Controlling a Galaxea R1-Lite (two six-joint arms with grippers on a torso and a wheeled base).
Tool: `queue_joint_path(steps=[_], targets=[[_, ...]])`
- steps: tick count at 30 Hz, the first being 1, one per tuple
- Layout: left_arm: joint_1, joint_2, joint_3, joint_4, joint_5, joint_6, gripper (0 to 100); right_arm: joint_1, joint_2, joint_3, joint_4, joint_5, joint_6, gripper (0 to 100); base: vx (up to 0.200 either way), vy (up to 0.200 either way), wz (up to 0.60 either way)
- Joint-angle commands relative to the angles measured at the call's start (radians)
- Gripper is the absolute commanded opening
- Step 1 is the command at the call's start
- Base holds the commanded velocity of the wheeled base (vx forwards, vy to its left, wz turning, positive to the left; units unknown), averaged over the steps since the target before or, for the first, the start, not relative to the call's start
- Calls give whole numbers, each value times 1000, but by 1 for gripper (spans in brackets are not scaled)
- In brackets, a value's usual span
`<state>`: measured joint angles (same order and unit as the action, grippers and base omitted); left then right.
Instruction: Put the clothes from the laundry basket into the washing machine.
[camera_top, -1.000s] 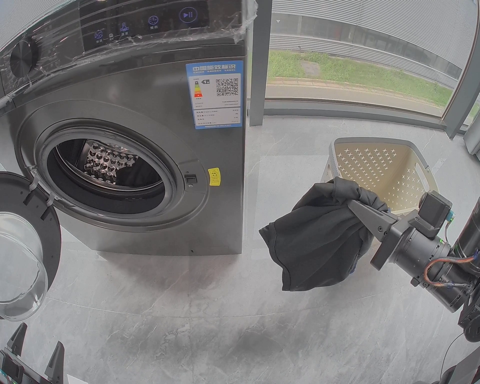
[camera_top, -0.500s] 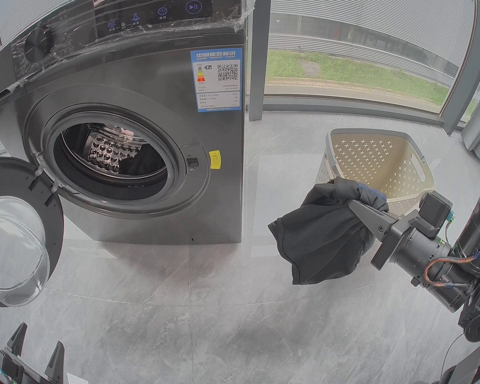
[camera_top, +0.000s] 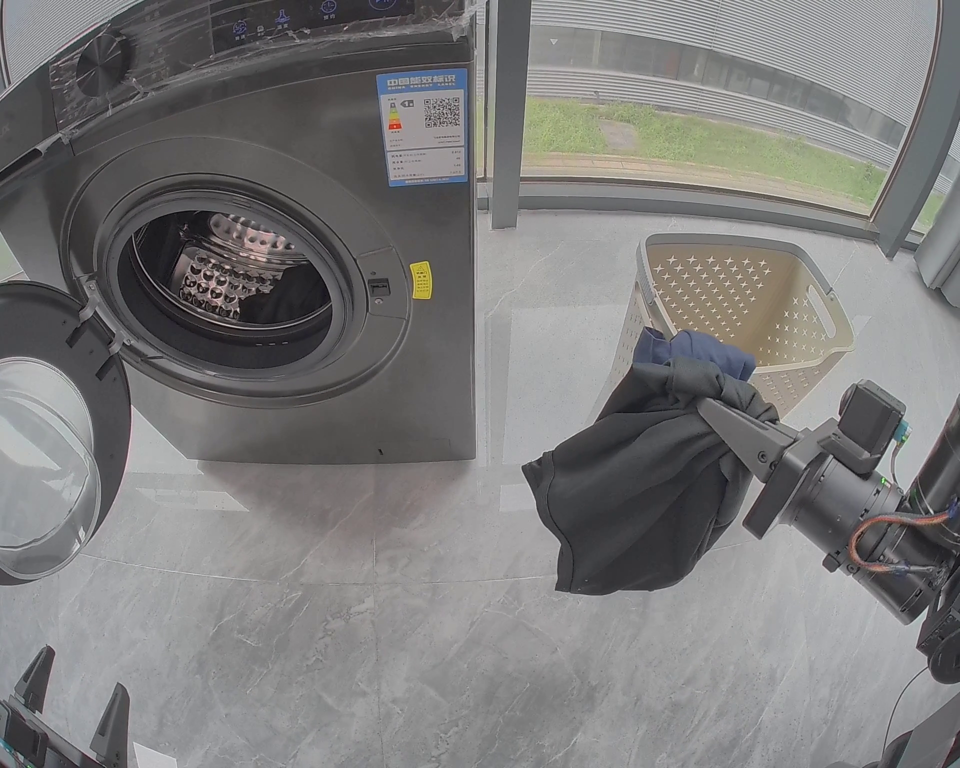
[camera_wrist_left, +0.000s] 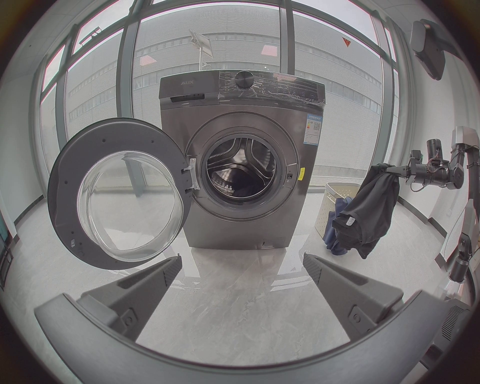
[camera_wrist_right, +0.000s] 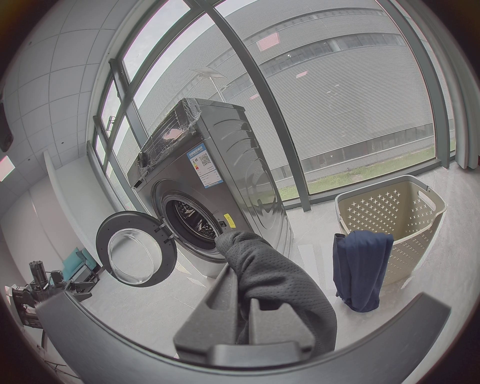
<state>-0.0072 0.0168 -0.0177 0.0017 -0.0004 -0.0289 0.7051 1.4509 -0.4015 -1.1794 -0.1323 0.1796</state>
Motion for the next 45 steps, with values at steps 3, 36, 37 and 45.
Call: queue_joint_path(steps=[3,36,37,45], targets=[[0,0,16,0,-1,0,100,1,0,1,0,0,0,0,0,200,0],[0,0,16,0,0,-2,100,-1,0,4,0,0,1,0,0,145,0],[0,0,16,0,-1,-2,100,-1,0,4,0,0,1,0,0,0,0],[0,2,16,0,-1,-2,100,-1,-1,4,0,0,1,0,-75,0,0]])
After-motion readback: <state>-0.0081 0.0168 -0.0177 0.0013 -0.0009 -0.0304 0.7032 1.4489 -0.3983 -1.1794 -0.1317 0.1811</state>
